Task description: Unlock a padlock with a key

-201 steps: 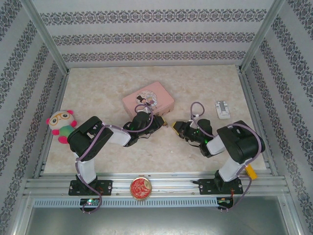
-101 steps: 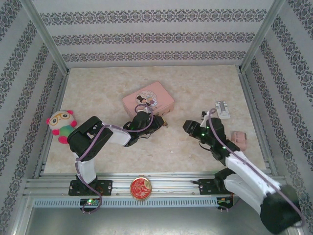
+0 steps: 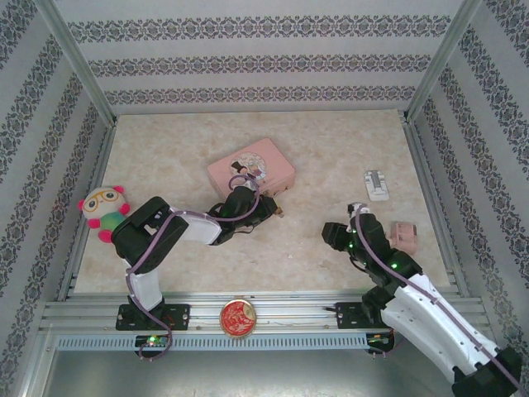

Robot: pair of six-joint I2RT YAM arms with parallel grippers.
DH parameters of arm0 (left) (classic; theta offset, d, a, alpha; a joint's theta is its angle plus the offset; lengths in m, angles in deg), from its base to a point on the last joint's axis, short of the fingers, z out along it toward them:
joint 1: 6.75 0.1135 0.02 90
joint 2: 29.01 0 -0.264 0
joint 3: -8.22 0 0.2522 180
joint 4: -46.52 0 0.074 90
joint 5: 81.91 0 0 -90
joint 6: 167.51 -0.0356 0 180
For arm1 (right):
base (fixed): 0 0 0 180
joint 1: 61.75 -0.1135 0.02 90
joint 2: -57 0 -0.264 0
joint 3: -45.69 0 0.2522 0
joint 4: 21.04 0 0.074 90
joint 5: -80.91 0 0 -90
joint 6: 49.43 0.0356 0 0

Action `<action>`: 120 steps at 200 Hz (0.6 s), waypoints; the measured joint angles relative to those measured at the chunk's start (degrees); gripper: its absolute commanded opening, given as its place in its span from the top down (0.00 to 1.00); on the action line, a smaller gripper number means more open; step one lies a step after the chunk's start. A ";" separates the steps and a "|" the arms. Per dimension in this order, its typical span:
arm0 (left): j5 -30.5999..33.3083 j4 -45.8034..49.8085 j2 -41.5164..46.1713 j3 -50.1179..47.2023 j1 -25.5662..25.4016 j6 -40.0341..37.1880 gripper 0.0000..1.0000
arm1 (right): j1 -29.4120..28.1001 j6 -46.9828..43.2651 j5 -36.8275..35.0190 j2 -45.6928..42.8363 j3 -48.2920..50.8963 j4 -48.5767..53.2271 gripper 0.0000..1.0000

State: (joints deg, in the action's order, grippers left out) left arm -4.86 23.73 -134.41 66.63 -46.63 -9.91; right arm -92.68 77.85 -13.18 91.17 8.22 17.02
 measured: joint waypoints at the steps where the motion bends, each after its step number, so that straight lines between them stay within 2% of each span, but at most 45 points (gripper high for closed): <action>1: -0.09 0.26 0.07 0.04 0.00 -0.11 1.00 | -0.20 -0.09 -0.20 0.11 -0.04 0.04 0.55; 28: -0.83 6.69 1.88 0.76 -0.02 -1.90 1.00 | -9.14 -2.75 -6.56 5.95 -2.86 0.39 0.52; 35: -1.03 8.33 2.43 0.85 0.00 -2.29 1.00 | -11.41 -3.43 -8.33 7.50 -3.76 0.28 0.43; 42: -1.31 9.81 2.84 1.03 0.00 -2.73 1.00 | -13.55 -4.42 -10.08 9.07 -4.66 -0.02 0.41; 80: -3.21 14.67 3.80 2.25 0.28 -3.78 1.00 | -21.55 -8.90 -16.83 19.08 -9.70 -2.32 0.43; 120: -5.25 16.09 3.80 2.97 1.05 -4.31 1.00 | -24.09 -13.18 -18.34 28.83 -12.90 -6.62 0.51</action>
State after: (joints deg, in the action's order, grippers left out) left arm -10.11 39.81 -130.61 69.60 -45.58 -14.22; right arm -116.77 64.67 -31.52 120.00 -4.67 10.40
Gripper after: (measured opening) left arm 0.107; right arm 0.504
